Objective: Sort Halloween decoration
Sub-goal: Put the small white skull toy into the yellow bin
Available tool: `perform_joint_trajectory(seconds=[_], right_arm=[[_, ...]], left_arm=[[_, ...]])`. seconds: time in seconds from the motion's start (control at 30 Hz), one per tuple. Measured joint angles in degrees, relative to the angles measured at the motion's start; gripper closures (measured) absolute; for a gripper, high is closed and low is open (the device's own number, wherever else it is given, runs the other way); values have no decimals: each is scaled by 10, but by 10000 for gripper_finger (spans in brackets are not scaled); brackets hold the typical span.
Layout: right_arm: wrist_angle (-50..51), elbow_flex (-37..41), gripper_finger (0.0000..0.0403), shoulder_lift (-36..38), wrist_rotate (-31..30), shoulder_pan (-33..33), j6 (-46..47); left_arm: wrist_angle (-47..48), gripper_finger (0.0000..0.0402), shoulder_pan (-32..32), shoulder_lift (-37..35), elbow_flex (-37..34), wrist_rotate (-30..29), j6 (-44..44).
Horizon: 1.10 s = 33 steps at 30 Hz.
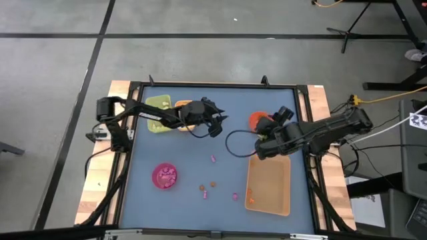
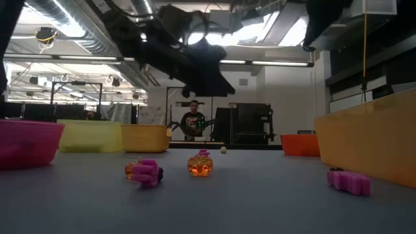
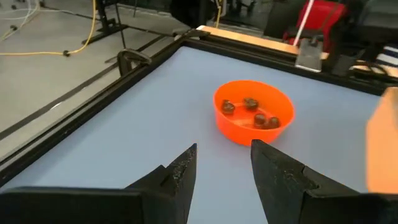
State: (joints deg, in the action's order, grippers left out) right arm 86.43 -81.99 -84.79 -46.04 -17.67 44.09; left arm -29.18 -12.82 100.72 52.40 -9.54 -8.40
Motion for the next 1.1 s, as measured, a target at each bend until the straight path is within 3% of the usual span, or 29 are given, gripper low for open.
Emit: perform_joint_trajectory(seconds=[0.23, 0.5, 0.83, 1.1], right_arm=[[-131, 146, 178, 90, 16, 28, 2], [-264, 277, 178, 126, 71, 35, 2], [-469, 396, 178, 126, 149, 34, 2], [-530, 430, 178, 126, 161, 34, 2]], left_arm=[[31, 264, -10, 94, 91, 0, 0], [240, 264, -24, 148, 179, -53, -2], [259, 264, -34, 170, 181, -53, -51], [258, 264, -33, 201, 181, -45, -65]])
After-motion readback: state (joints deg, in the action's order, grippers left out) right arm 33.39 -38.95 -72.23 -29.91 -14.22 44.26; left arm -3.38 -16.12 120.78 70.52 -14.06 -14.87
